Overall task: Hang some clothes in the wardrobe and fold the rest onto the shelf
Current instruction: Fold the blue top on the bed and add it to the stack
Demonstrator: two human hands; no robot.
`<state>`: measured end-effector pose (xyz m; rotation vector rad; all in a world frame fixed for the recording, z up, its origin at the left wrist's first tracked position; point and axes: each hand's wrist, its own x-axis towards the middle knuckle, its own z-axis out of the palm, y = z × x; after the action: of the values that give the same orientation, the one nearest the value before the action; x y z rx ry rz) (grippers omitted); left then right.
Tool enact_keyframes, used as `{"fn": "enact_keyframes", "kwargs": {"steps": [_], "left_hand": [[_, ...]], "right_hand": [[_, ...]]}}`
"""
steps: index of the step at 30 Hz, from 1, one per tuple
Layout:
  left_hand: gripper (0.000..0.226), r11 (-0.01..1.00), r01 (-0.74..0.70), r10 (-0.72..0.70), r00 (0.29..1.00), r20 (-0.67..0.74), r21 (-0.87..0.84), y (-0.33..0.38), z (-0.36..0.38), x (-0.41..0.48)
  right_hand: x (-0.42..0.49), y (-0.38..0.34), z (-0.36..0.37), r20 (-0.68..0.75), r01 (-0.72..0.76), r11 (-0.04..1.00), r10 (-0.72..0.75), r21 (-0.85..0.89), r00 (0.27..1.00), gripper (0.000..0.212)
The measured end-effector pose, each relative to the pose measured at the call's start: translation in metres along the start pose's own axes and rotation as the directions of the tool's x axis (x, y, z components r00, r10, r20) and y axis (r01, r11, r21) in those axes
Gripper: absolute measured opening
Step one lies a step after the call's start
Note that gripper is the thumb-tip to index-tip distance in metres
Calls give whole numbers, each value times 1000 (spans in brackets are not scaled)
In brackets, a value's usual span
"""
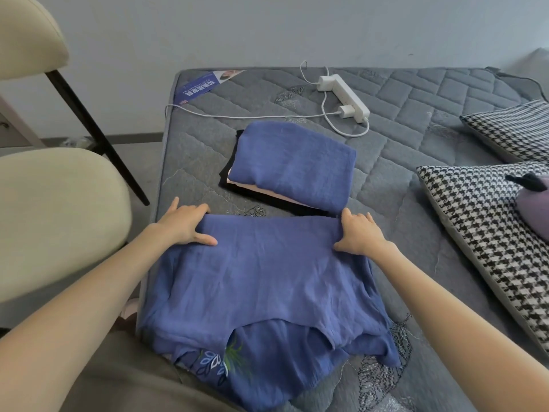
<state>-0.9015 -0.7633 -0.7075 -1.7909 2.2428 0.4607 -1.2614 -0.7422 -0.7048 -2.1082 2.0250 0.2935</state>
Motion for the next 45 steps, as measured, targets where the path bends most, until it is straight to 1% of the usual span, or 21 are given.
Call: {"fn": "enact_keyframes", "kwargs": {"steps": [3,5,7,11,14,17,19,23,25,28,30,31,33,35,36,37,40,41,42,43,45], "left_hand": [[51,999,20,-18,1000,25,-48,-2,-1,-6],[42,1000,3,-2,999,44,-24,-2,-3,-10],[37,1000,-5,4,999,38,5,-2,-10,-16],[38,997,24,-21,999,-31,69,-5,-43,-37],[37,996,60,-52,991,-127,60,-13,-78,-60],[36,996,88,-83,963,-257,6,-25,-113,-82],[33,996,83,-93,933,-347,-44,-30,-135,-97],[24,996,-24,-27,843,-537,-87,-30,-175,-132],[28,984,-117,12,800,-599,-137,-28,-194,-153],[36,949,-237,29,720,-694,-206,-20,-217,-188],[38,931,-276,4,663,-748,-240,-12,-231,-213],[36,924,-289,-2,652,-759,-250,-8,-237,-225],[34,922,-299,22,676,-737,-247,-1,-247,-243],[37,945,-247,46,752,-658,-216,5,-253,-257],[36,956,-212,48,794,-606,-203,9,-254,-262],[35,963,-184,46,832,-554,-197,13,-254,-267],[35,986,-91,28,915,-403,-138,21,-243,-270],[36,991,-74,29,936,-350,-115,23,-235,-265],[36,992,-67,32,955,-295,-107,23,-225,-257],[36,993,-61,35,968,-247,-100,23,-214,-248],[37,996,-58,45,982,-182,-65,24,-189,-229]], "right_hand": [[-9,-2,-12,69,-51,999,51,-8,996,48],[-16,-4,-20,108,-80,997,82,-17,991,51],[-21,-7,-31,115,-77,997,79,-19,990,50],[-28,-13,-66,88,-44,997,39,64,995,38],[-37,-16,-100,41,8,991,-14,134,999,32],[-53,-21,-138,-90,108,973,-91,206,992,24],[-68,-25,-162,-206,160,950,-106,269,973,16],[-102,-30,-201,-423,241,894,-66,377,904,9],[-124,-31,-219,-515,295,863,-48,410,856,8],[-155,-30,-243,-640,428,774,-38,468,768,7],[-175,-30,-253,-686,516,661,-2,545,728,11],[-182,-31,-256,-692,543,597,29,591,721,12],[-195,-31,-259,-693,567,510,84,647,716,10],[-202,-29,-260,-676,568,470,89,676,731,7],[-205,-27,-259,-647,547,457,86,701,758,5],[-206,-26,-257,-602,509,454,76,731,795,8],[-204,-19,-244,-398,331,486,37,809,917,17],[-199,-15,-237,-322,262,512,29,818,946,20],[-194,-12,-229,-247,191,563,25,804,969,19],[-189,-9,-218,-179,118,638,31,761,983,15],[-174,-3,-193,-80,5,798,54,602,995,15]]}}
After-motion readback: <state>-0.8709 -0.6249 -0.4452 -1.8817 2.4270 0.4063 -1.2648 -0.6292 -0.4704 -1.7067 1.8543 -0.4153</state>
